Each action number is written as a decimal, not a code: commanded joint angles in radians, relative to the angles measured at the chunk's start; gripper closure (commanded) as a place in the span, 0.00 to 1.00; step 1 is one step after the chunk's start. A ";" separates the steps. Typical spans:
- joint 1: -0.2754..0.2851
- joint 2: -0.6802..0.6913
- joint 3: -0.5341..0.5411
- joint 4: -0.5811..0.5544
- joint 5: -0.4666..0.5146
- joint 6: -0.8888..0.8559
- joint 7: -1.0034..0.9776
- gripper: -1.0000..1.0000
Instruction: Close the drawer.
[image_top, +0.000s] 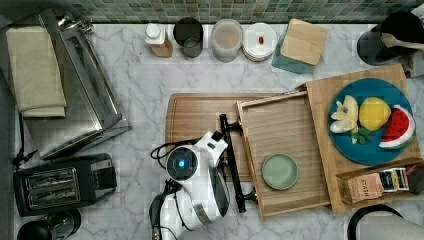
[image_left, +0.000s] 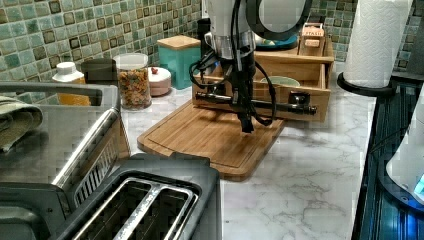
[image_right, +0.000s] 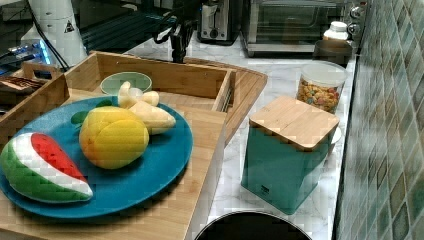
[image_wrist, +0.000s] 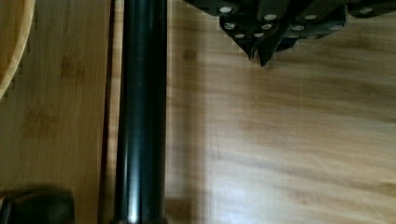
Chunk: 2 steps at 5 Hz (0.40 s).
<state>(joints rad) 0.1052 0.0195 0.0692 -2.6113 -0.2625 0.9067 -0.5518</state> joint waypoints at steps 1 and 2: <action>-0.074 -0.117 -0.070 -0.002 0.009 0.023 -0.175 1.00; -0.102 -0.125 -0.088 0.021 0.041 -0.006 -0.249 1.00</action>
<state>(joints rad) 0.0491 -0.0684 0.0347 -2.6523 -0.2590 0.9082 -0.7217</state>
